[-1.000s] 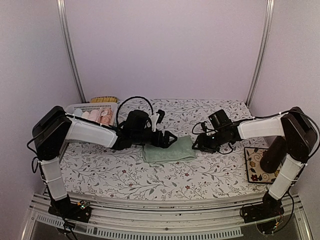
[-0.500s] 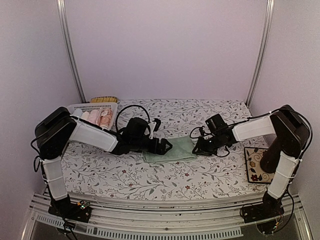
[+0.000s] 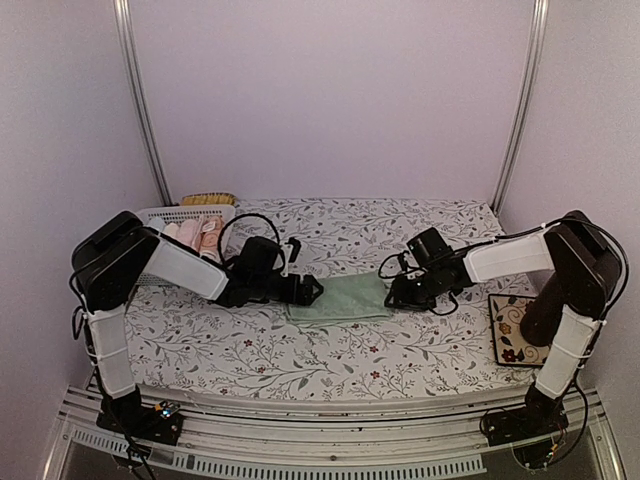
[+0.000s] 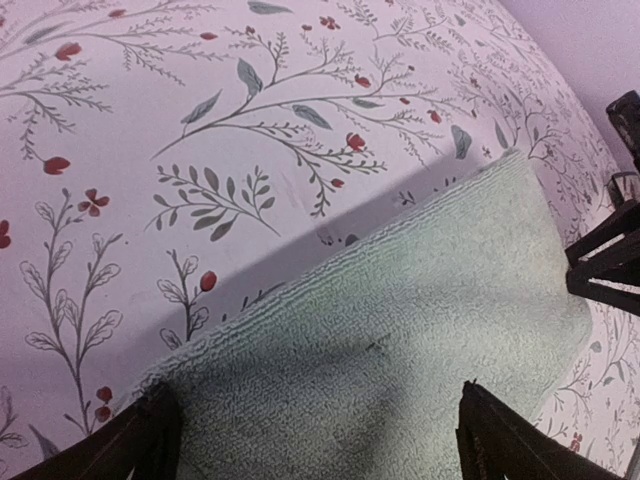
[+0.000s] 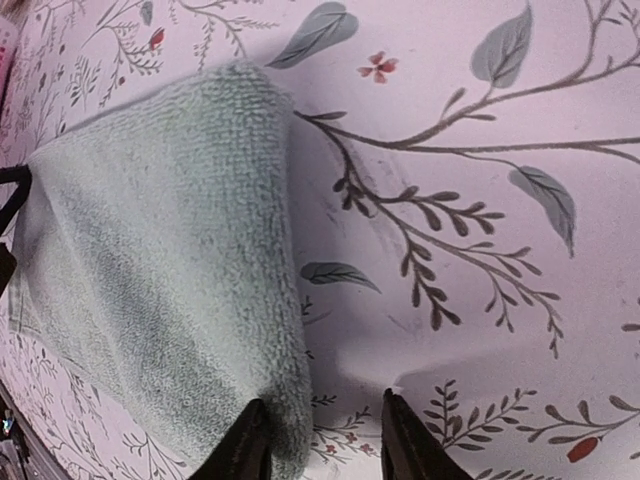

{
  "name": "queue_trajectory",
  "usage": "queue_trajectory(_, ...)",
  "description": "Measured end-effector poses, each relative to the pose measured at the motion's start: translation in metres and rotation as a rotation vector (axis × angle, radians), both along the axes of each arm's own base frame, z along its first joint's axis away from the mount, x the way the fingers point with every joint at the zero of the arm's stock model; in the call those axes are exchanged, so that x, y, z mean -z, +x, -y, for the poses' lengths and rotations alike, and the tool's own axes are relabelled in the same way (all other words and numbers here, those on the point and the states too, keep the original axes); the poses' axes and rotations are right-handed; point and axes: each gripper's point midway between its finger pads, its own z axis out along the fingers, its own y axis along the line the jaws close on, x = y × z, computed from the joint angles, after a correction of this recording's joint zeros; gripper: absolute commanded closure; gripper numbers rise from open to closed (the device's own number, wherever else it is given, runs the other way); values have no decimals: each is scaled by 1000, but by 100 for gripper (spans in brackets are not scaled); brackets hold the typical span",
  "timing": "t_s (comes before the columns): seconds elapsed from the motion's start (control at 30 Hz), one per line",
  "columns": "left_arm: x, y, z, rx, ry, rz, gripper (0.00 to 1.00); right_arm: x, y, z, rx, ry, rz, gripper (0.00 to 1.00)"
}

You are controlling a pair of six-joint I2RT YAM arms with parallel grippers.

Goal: Roll the towels
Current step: Smooth out the towel at the center of the board.

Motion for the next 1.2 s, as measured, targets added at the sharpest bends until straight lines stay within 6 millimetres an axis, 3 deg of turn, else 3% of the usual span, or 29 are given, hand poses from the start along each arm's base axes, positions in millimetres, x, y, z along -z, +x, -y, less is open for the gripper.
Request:
queue_trajectory(0.1,-1,-1,1,9,-4,3,3,-6,2,3,2,-9,-3,54)
queue_trajectory(0.2,-8,-4,3,27,-7,7,3,-22,17,2,9,2,24,56)
queue_trajectory(0.37,-33,-11,16,70,-20,51,3,-71,51,-19,-15,97,128,59)
queue_trajectory(0.47,-47,-20,28,107,-38,77,3,-82,57,-33,-46,150,143,59)
queue_trajectory(0.57,-51,-29,38,142,-56,78,3,-77,63,-46,-77,188,128,59)
queue_trajectory(0.67,-48,-37,42,162,-62,71,3,-55,62,-51,-91,197,79,59)
queue_trajectory(0.83,-23,-50,44,182,-45,17,3,-21,61,-45,-70,179,5,59)
queue_trajectory(0.93,-3,-57,37,179,-13,-20,3,-18,66,-38,-48,169,6,59)
queue_trajectory(1.2,-3,-55,36,168,-10,-12,3,-15,77,-23,-3,146,16,59)
